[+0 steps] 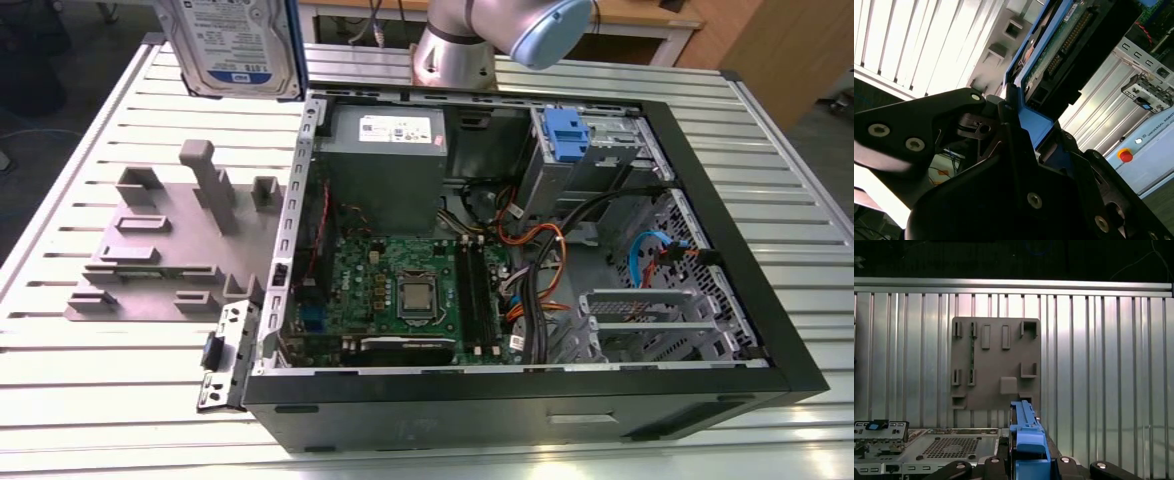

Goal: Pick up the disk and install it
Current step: 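Pick up the disk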

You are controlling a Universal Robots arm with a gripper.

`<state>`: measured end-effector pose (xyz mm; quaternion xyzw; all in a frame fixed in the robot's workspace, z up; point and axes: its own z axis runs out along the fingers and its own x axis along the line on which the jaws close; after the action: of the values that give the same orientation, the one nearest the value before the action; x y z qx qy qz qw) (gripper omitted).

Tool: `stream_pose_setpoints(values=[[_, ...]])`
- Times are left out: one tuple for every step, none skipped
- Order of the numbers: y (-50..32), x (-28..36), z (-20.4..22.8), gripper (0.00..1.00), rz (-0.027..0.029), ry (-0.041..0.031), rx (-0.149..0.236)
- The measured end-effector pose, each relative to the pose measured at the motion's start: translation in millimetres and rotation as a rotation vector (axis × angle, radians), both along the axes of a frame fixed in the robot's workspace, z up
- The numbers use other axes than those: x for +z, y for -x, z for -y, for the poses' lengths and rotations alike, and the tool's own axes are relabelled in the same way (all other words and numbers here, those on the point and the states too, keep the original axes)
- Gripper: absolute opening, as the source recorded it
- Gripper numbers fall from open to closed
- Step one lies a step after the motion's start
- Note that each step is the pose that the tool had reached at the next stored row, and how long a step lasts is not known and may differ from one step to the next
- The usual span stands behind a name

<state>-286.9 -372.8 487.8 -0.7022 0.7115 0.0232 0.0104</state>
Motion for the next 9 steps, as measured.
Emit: stream_pose_setpoints(values=[[-0.5, 0.0, 0.2, 0.36, 0.0000, 0.0001, 0.000], [-1.2, 0.0, 0.7, 0.36, 0.0001, 0.0002, 0.000], [-1.6, 0.0, 1.3, 0.36, 0.0001, 0.0002, 0.000], [-1.9, -0.1, 1.9, 0.36, 0.0002, 0.0003, 0.000], [-2.1, 0.0, 2.7, 0.36, 0.0001, 0.0005, 0.000], [-2.3, -0.1, 3.6, 0.36, 0.0001, 0.0007, 0.000], [-2.5, -0.1, 4.6, 0.36, 0.0001, 0.0009, 0.000], [-2.7, -0.1, 5.8, 0.36, 0.0001, 0.0013, 0.000], [-2.9, -0.2, 7.2, 0.36, 0.0001, 0.0015, 0.000]])
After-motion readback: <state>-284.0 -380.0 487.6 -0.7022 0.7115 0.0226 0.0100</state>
